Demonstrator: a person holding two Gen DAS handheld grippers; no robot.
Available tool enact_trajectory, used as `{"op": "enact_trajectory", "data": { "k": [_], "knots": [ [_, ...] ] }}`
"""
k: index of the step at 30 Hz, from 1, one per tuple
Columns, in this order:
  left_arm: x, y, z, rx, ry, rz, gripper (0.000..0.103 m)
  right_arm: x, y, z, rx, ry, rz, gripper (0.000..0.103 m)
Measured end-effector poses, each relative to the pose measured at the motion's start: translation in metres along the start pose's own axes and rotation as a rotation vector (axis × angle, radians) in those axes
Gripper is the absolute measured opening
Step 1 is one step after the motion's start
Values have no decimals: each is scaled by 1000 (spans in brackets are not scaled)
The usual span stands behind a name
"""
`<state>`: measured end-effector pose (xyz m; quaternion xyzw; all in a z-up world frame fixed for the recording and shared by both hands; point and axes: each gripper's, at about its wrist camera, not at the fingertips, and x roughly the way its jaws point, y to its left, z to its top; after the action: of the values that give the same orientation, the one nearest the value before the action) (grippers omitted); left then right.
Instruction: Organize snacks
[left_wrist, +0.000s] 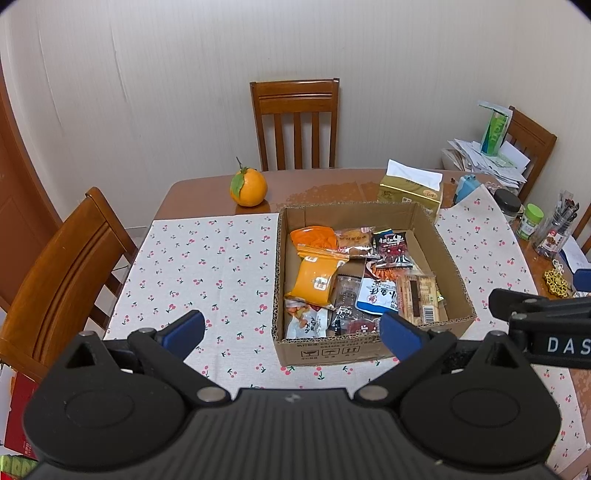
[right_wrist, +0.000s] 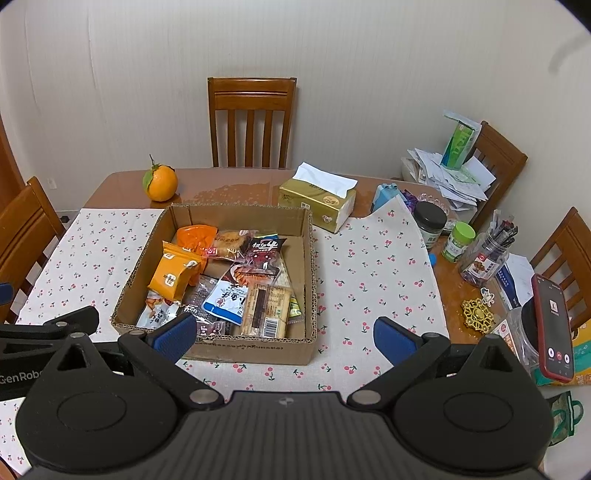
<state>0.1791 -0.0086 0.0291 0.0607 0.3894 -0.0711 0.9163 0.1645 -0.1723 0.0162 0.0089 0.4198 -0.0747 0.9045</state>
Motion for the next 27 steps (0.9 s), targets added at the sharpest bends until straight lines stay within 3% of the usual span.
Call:
{"op": "enact_trajectory", "data": {
  "k": [27],
  "knots": [
    [3,-1,0,-6,9,2,100,1,-1,0,4,0,-1,103]
  ]
}}
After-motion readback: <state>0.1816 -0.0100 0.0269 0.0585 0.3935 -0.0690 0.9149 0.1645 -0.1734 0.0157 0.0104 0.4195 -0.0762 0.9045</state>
